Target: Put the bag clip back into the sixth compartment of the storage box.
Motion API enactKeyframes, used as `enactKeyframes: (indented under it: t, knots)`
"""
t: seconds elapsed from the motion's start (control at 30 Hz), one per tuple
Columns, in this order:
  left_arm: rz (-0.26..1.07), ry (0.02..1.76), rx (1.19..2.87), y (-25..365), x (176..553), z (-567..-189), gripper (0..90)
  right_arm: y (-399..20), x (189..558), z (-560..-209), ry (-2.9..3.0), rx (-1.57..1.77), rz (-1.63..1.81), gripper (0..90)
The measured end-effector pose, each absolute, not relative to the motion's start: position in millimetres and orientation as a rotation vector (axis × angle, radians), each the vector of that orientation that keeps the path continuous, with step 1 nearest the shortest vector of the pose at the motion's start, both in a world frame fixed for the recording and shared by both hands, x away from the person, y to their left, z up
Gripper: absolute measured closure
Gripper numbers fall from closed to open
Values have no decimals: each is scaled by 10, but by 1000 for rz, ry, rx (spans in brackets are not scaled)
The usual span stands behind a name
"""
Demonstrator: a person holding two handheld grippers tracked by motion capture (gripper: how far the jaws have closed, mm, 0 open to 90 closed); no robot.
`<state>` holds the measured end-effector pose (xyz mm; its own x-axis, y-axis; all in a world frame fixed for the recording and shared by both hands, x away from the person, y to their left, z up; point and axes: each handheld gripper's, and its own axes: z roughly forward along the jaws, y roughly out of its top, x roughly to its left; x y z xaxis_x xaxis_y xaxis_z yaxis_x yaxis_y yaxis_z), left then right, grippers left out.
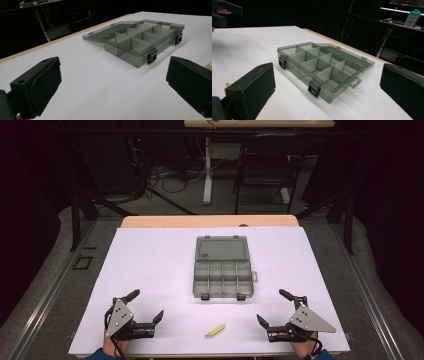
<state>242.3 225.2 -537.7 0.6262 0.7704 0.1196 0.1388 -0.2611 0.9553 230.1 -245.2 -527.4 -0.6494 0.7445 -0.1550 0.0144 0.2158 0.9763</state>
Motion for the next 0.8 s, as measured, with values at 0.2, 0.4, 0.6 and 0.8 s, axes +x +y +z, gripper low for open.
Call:
enactKeyframes:
  t: [0.2,0.4,0.6,0.8]
  knots:
    - [706,719,1774,2161,2438,-5370,0,-2450,2306,-5276,1865,706,1486,0]
    - [693,702,1794,2067,2451,-5354,0,-2454,2305,-5275,1868,710,1481,0]
    - [665,685,1805,1978,2469,-5333,0,-2446,2310,-5279,1871,712,1480,0]
    - [639,667,1832,1848,2493,-5309,0,-2446,2311,-5280,1872,714,1477,0]
